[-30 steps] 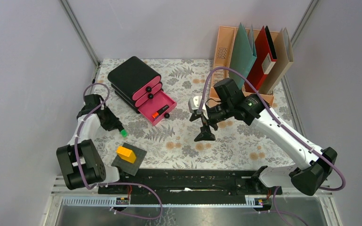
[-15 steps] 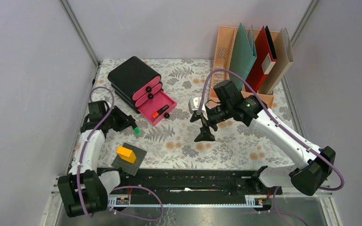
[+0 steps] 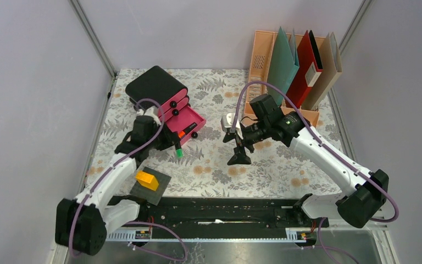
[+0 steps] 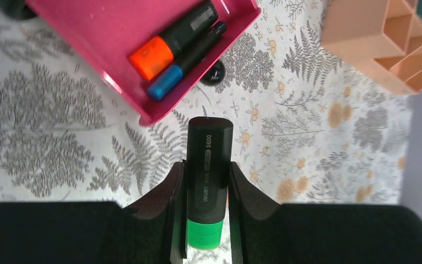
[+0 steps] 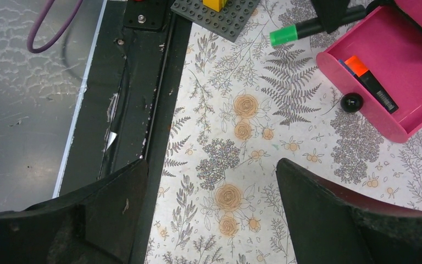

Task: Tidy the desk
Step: Place the stationery in the drawer, then close the drawer in the storage box.

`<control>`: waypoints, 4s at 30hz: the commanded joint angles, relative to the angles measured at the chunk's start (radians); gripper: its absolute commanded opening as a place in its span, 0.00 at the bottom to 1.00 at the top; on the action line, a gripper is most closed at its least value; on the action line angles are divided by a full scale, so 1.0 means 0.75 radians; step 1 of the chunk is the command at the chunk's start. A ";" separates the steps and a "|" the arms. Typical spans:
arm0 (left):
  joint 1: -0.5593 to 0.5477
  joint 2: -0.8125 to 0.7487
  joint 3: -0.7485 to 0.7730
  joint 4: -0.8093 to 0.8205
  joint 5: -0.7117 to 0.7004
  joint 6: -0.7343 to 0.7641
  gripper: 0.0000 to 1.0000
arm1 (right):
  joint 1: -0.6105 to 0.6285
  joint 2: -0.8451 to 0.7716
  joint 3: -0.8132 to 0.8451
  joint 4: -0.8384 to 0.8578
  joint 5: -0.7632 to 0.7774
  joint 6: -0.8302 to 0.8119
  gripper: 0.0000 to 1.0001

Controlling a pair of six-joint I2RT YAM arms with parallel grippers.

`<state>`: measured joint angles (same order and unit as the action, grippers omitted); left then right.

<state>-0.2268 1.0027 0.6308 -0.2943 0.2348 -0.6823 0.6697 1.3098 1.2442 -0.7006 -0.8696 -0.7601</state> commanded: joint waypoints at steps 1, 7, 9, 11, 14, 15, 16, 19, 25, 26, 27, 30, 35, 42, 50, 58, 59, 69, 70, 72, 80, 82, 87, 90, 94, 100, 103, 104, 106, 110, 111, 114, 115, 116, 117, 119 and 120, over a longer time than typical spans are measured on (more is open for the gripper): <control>-0.151 0.148 0.188 0.102 -0.283 0.227 0.00 | -0.025 0.010 -0.021 0.040 -0.045 -0.005 0.93; -0.338 0.493 0.462 0.058 -0.660 0.512 0.04 | -0.060 0.015 -0.032 0.044 -0.048 -0.005 0.94; -0.380 0.588 0.514 0.064 -0.799 0.589 0.11 | -0.080 0.014 -0.035 0.045 -0.058 -0.005 0.94; -0.412 0.672 0.568 0.071 -0.876 0.657 0.18 | -0.098 0.018 -0.040 0.045 -0.068 -0.005 0.94; -0.452 0.766 0.647 0.073 -0.973 0.724 0.39 | -0.121 0.025 -0.050 0.047 -0.074 -0.005 0.94; -0.461 0.787 0.667 0.071 -0.996 0.744 0.44 | -0.132 0.026 -0.054 0.050 -0.075 -0.005 0.94; -0.470 0.801 0.682 0.073 -1.019 0.761 0.49 | -0.142 0.027 -0.057 0.049 -0.077 -0.005 0.94; -0.493 0.804 0.710 0.074 -1.050 0.798 0.63 | -0.172 0.032 -0.064 0.049 -0.089 -0.010 0.94; -0.545 0.598 0.603 0.191 -0.953 0.830 0.73 | -0.208 0.041 -0.084 0.011 -0.049 -0.096 0.95; -0.550 0.541 0.563 0.230 -0.928 0.830 0.78 | -0.218 0.041 -0.084 -0.001 -0.047 -0.114 0.95; -0.550 0.488 0.523 0.273 -0.900 0.826 0.84 | -0.229 0.041 -0.084 -0.014 -0.047 -0.130 0.95; -0.549 0.316 0.384 0.402 -0.836 0.801 0.99 | -0.261 0.043 -0.082 -0.050 -0.044 -0.186 0.95; -0.532 0.084 0.181 0.519 -0.725 0.657 0.99 | -0.309 0.058 -0.068 -0.105 -0.001 -0.240 0.95; -0.530 -0.117 0.045 0.490 -0.343 0.550 0.99 | -0.396 0.033 0.019 -0.263 0.154 -0.346 0.95; -0.532 -0.089 0.060 0.354 -0.214 0.550 0.99 | -0.526 0.023 0.257 -0.493 0.459 -0.357 0.97; -0.534 0.105 0.124 0.333 -0.135 0.506 0.99 | -0.735 0.120 0.606 -0.655 0.299 -0.301 0.98; -0.537 0.147 0.136 0.332 -0.106 0.496 0.99 | -0.776 0.128 0.614 -0.657 0.252 -0.298 0.98; -0.581 0.584 0.285 0.184 -0.432 0.542 0.22 | -0.885 0.088 0.415 -0.528 -0.034 -0.303 0.97; -0.581 0.624 0.296 0.187 -0.453 0.551 0.12 | -0.885 0.071 0.374 -0.497 -0.067 -0.300 0.97; -0.581 0.710 0.322 0.190 -0.497 0.573 0.00 | -0.885 0.053 0.297 -0.460 -0.131 -0.308 0.97; -0.581 1.013 0.459 0.171 -0.805 0.709 0.00 | -0.885 0.004 0.151 -0.421 -0.246 -0.362 0.96; -0.580 1.072 0.509 0.138 -0.945 0.729 0.01 | -0.885 -0.009 0.132 -0.422 -0.264 -0.372 0.96; -0.526 1.196 0.617 0.163 -1.096 0.763 0.30 | -0.885 -0.021 0.095 -0.421 -0.290 -0.398 0.96; -0.476 1.256 0.697 0.147 -1.134 0.753 0.41 | -0.885 -0.029 0.090 -0.424 -0.284 -0.400 0.96; -0.418 1.289 0.773 0.153 -1.144 0.751 0.52 | -0.885 -0.034 0.070 -0.423 -0.286 -0.408 0.96; -0.410 1.225 0.824 0.108 -1.014 0.770 0.58 | -0.885 -0.044 0.057 -0.423 -0.282 -0.414 0.96; -0.422 1.089 0.774 0.095 -0.765 0.760 0.60 | -0.885 -0.051 0.062 -0.422 -0.268 -0.410 0.96; -0.424 1.034 0.747 0.101 -0.685 0.747 0.62 | -0.885 -0.052 0.065 -0.421 -0.259 -0.407 0.96; -0.424 0.912 0.694 0.116 -0.543 0.716 0.65 | -0.885 -0.057 0.072 -0.422 -0.238 -0.399 0.96; -0.422 0.641 0.622 0.140 -0.366 0.650 0.75 | -0.885 -0.063 0.106 -0.420 -0.175 -0.370 0.96; -0.421 0.583 0.620 0.135 -0.335 0.636 0.80 | -0.886 -0.065 0.122 -0.421 -0.153 -0.356 0.96; -0.400 0.424 0.628 0.118 -0.238 0.600 0.98 | -0.885 -0.068 0.182 -0.410 -0.062 -0.294 0.97; -0.382 0.378 0.634 0.113 -0.200 0.587 0.99 | -0.885 -0.070 0.208 -0.403 -0.026 -0.268 0.98; -0.355 0.334 0.643 0.109 -0.146 0.572 0.99 | -0.885 -0.071 0.238 -0.398 0.009 -0.246 0.98; -0.319 0.296 0.656 0.100 -0.091 0.557 0.99 | -0.885 -0.073 0.265 -0.390 0.049 -0.217 0.99; -0.237 0.230 0.694 0.068 0.013 0.527 0.99 | -0.886 -0.076 0.322 -0.350 0.133 -0.141 1.00; -0.191 0.201 0.717 0.053 0.058 0.517 0.99 | -0.885 -0.078 0.339 -0.324 0.173 -0.099 1.00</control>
<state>-0.4721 1.2247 1.1030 -0.2329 0.0868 -0.2359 0.0097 1.2869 1.4025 -1.0126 -0.8753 -0.9596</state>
